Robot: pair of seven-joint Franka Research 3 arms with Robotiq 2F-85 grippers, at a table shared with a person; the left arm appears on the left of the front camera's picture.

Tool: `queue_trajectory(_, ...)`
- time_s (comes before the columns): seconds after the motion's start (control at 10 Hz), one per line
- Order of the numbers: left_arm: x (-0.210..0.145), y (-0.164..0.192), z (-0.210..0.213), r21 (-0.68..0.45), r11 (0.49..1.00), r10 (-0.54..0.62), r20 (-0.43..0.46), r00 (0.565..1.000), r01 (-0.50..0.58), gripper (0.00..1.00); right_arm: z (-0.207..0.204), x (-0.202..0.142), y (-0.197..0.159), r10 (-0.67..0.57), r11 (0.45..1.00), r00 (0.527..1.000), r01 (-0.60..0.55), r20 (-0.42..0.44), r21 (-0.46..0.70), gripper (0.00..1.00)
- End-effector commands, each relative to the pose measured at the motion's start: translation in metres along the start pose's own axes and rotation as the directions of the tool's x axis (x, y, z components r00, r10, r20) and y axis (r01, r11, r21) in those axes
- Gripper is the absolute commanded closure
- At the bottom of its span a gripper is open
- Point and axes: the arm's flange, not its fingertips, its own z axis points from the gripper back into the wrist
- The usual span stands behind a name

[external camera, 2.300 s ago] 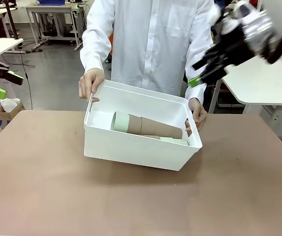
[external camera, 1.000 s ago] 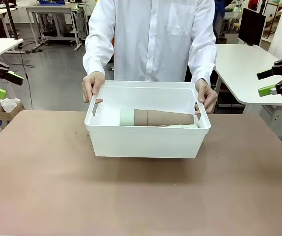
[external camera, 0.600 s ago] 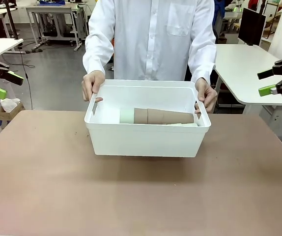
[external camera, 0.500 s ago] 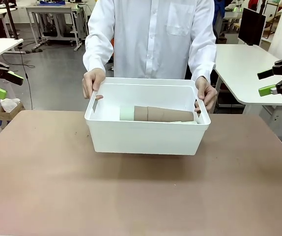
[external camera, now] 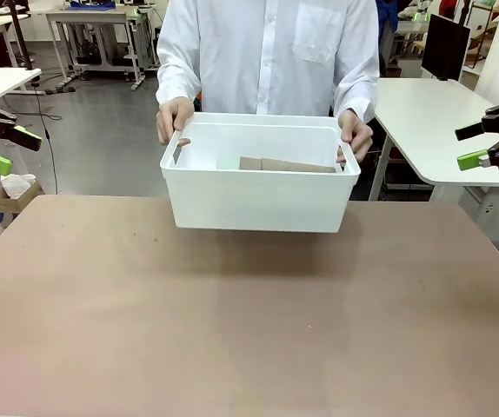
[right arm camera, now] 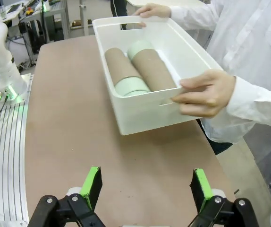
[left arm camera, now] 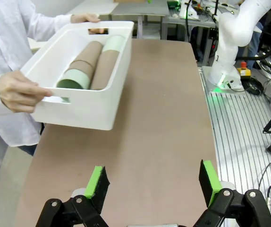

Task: Stack the cups and store them in the basket.
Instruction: Place the stack of Reusable plastic cups into the Pantry Basket.

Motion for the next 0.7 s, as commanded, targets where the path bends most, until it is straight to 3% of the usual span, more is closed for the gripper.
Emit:
queue_trajectory(0.0, 0.0031, -0.0013, 0.0012, -0.005, 1.000, 0.008, 0.008, 1.000, -0.008, 0.00, 0.0012, 0.0028, 0.0011, -0.017, 1.000, 1.000, 0.017, 0.010, -0.001, 0.00)
queue_trajectory(0.6, 0.0031, -0.0013, 0.0012, -0.005, 1.000, 0.008, 0.008, 1.000, -0.008, 0.00, 0.0012, 0.0028, 0.0011, -0.017, 1.000, 1.000, 0.017, 0.010, -0.001, 0.00)
